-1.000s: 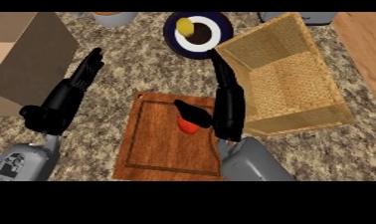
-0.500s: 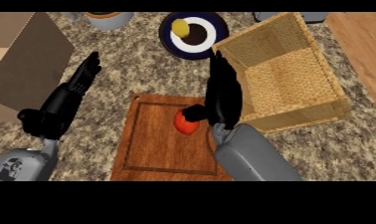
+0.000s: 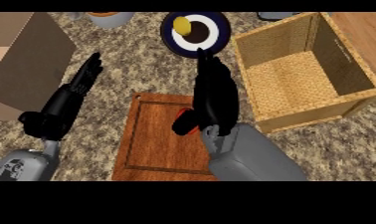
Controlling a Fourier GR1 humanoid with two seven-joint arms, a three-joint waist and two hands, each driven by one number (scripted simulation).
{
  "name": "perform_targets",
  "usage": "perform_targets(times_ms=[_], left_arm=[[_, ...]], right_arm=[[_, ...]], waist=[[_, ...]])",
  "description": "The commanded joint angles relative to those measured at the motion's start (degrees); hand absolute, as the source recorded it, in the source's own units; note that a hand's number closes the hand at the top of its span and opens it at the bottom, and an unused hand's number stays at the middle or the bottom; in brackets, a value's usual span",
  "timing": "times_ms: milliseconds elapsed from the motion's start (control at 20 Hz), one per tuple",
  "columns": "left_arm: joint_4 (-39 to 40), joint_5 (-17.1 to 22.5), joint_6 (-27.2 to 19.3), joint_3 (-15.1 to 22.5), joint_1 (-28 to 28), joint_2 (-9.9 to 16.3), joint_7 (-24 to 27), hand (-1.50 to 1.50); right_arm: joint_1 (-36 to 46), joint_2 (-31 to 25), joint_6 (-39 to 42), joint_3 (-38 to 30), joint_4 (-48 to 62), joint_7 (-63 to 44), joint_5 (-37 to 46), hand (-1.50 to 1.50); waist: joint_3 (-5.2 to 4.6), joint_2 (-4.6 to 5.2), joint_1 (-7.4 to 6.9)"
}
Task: Pick the tomato from the cutting board and place it in the basket
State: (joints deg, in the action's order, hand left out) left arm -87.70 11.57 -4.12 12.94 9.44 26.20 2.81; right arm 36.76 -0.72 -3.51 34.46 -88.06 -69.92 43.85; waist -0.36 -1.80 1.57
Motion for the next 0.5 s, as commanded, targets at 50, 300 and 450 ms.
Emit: perform_targets(times_ms=[50, 300, 450], left_arm=[[-0.27, 1.85, 1.90, -2.51, -0.85, 1.95, 0.17, 0.00], [-2.67, -0.21, -0.39, -0.45, -1.33, 0.02, -1.22, 0.00], [-2.99, 0.40, 1.07, -1.14, 0.00, 0.95, -2.34, 0.00]], right_arm=[[-0.28, 0.68, 10.27, -0.48, -7.31, -15.24, -0.06, -1.50], [-2.88, 0.67, 11.19, -0.69, -11.18, -15.28, 2.67, -1.50], [-5.56, 0.67, 10.57, -1.45, -14.06, -15.29, 4.71, -1.50]], waist=[[0.13, 0.25, 0.49], [0.17, 0.19, 0.24], [0.23, 0.69, 0.01]])
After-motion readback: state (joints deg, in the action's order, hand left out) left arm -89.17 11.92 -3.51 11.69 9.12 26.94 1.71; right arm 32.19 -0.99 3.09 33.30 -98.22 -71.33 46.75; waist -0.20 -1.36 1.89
